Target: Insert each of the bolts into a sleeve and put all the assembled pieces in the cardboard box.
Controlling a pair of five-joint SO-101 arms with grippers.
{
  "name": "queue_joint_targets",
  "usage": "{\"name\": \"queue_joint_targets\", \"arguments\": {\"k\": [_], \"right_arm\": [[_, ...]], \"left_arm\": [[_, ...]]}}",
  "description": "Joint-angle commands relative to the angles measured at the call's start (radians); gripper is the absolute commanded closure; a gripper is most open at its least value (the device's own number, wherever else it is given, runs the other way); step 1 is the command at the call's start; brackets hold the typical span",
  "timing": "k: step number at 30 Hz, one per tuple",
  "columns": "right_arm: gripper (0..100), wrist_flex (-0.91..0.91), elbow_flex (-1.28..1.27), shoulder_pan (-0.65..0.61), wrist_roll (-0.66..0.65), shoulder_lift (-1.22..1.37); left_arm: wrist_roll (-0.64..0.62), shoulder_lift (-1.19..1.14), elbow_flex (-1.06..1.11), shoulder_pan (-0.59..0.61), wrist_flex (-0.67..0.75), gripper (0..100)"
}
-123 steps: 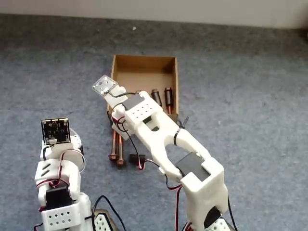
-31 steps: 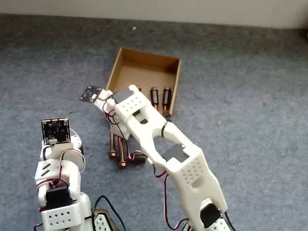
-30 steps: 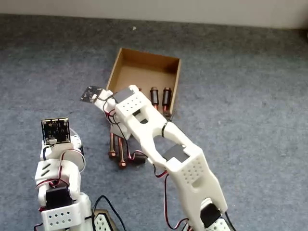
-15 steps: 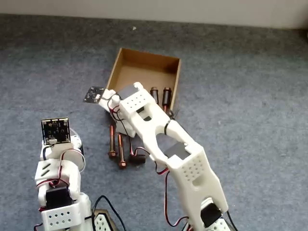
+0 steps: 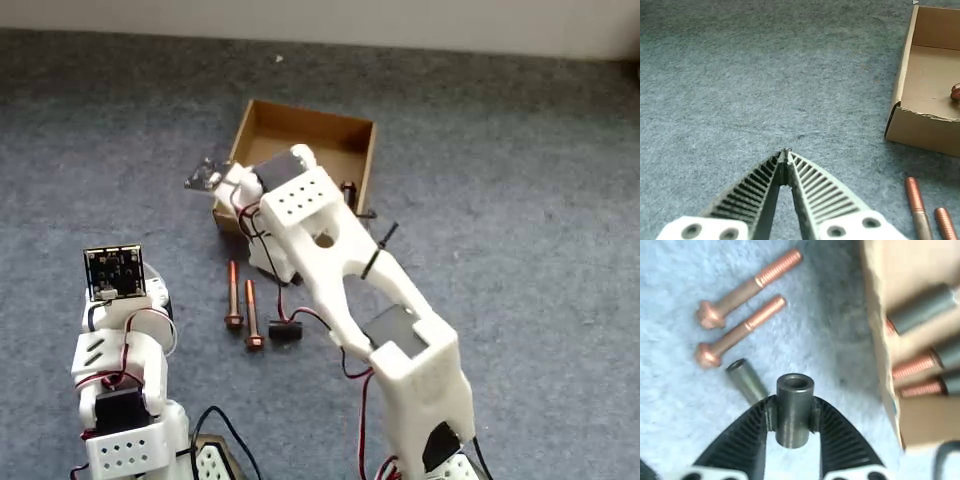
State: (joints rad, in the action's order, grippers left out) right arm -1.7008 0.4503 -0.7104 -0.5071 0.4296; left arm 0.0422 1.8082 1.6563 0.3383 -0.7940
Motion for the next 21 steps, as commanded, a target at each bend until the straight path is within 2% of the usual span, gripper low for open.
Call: {"name": "queue_joint_targets", "arguments": {"k": [1, 8, 14, 21], "right_arm": [[99.4, -0.059, 0.058, 0.018, 0.058, -0.136], [99.4, -0.048, -0.163, 0.025, 0.100, -0.372], [99.4, 0.081, -0.515, 0.062, 0.103, -0.668], [99.4, 0.282, -0.886, 0.214, 0.206, -0.940]], "left_arm": [[0.008, 0.008, -0.008, 0.004, 0.020, 98], [0.008, 0.008, -0.007, 0.004, 0.018, 98], [0.008, 0.008, -0.007, 0.004, 0.018, 98], [0.008, 0.008, -0.007, 0.004, 0.018, 98]]}}
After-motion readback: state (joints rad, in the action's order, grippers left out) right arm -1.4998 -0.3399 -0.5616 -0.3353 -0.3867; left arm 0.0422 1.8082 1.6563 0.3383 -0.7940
